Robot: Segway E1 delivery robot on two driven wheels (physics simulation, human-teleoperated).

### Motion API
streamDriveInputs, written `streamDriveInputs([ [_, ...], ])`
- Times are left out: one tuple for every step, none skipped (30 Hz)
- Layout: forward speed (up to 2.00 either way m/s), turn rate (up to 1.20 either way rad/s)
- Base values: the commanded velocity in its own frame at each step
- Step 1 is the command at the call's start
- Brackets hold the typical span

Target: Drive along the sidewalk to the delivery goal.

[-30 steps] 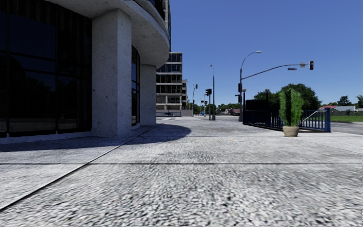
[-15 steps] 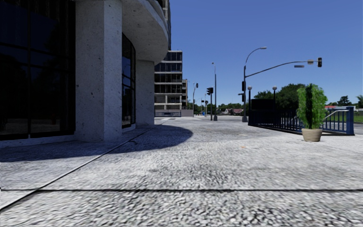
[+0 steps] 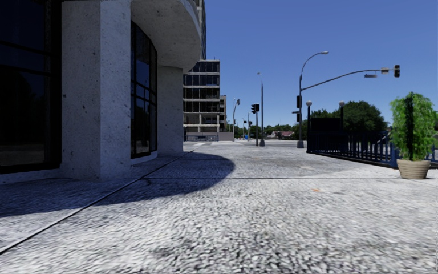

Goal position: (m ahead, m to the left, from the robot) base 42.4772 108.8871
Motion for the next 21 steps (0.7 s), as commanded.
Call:
streamDriveInputs([
  [2.00,0.00],
  [2.00,0.00],
  [2.00,0.00],
  [2.00,0.00],
  [2.00,0.00],
  [2.00,0.00],
  [2.00,0.00],
  [2.00,0.00],
  [2.00,0.00],
  [2.00,0.00],
  [2.00,0.00],
  [2.00,0.00],
  [2.00,0.00],
  [2.00,0.00],
  [2.00,0.00],
  [2.00,0.00],
  [2.00,0.00],
  [2.00,0.00],
  [2.00,0.00],
  [2.00,0.00],
  [2.00,0.00],
])
